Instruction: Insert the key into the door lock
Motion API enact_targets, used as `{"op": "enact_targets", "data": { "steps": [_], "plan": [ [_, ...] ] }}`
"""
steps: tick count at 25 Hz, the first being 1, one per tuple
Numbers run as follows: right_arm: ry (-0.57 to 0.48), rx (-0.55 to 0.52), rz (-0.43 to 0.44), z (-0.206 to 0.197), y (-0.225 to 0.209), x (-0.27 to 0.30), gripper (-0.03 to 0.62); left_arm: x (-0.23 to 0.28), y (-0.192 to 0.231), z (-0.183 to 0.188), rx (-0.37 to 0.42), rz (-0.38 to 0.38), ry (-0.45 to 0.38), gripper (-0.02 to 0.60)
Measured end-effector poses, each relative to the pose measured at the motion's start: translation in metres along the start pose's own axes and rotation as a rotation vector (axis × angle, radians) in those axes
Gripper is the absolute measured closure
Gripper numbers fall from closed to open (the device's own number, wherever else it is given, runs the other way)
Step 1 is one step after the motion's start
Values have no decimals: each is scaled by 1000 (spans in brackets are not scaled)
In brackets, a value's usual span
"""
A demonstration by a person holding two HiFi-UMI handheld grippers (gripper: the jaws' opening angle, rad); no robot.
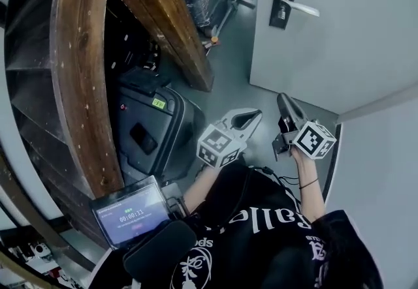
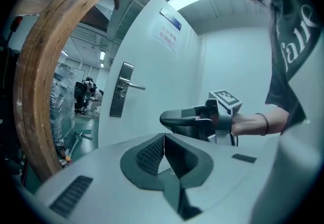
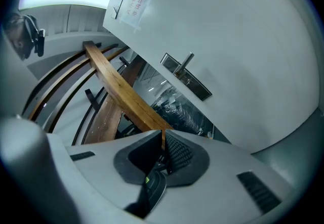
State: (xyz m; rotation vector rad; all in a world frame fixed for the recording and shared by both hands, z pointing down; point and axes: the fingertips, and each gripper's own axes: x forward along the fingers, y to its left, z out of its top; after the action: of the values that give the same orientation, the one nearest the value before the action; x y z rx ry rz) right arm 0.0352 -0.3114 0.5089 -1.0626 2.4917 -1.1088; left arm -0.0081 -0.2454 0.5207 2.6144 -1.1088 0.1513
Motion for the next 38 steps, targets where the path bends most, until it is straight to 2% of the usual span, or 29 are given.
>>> {"op": "enact_targets", "data": {
  "steps": [9,17,24,29,34,38],
  "plan": [
    [79,-8,20,-66,27,-58,561,-42,-47,-41,-51,29,63,577],
    [97,-22,-27,-103,51,-98,562,-77,-59,-40,3,1,69,577],
    [72,-35,-55,-155,116,-112,563,-171,-61,-44,8,10,45,577],
    [37,-34,-84,-203,164,-132,563,-232,-73,-70,-23,-28,38,577],
    [37,-50,-111,-233,196,-165,563,-264,-91,-91,-88,-50,31,577],
    [20,-72,-130,-236,207,-195,563,-269,-118,-88,-79,-82,7,577]
  ]
}}
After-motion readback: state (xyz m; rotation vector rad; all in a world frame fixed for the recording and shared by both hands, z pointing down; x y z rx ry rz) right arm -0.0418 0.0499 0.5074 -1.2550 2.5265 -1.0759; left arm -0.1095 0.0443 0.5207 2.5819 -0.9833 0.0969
